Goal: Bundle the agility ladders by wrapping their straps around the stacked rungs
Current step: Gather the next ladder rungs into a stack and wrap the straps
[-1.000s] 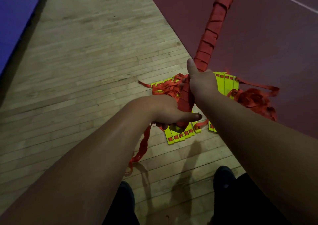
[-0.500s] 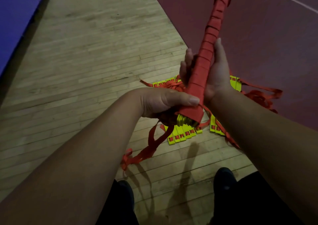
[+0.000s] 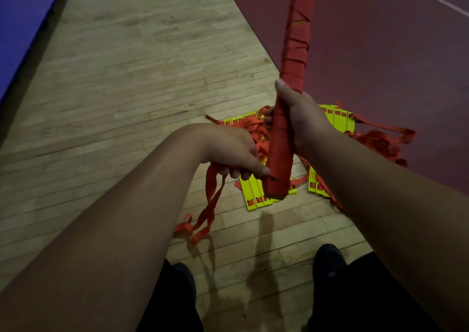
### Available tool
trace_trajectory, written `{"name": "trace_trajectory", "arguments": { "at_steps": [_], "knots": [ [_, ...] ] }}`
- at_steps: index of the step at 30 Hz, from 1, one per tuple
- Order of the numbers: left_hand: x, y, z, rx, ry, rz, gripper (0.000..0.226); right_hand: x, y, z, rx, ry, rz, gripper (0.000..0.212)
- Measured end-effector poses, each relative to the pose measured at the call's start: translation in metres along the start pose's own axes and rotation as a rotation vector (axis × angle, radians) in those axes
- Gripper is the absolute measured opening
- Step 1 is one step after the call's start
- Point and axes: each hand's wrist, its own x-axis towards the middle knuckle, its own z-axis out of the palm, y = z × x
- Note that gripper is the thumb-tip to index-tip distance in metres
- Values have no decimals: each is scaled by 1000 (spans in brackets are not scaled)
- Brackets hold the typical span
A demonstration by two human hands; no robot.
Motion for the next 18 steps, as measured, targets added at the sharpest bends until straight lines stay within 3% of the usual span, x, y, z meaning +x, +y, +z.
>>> {"name": "trace_trajectory", "arguments": {
  "at_steps": [4,9,12,16,18],
  "knots": [
    [6,21,16,93,92,-86,67,0,9,7,-54,63,-121,30],
    [12,19,28,269,251,-43,53,-7,9,13,-79,-2,-117,37],
    [14,5,18,184,159,-48,53,-10,-1,11,-45,-64,-66,42],
    [4,-10,9,-117,-121,57,54,-18,-19,3,70,-204,79,65],
    [-1,-7,13,-205,-232,114,67,-24,-25,2,143,-283,100,68]
  ]
}}
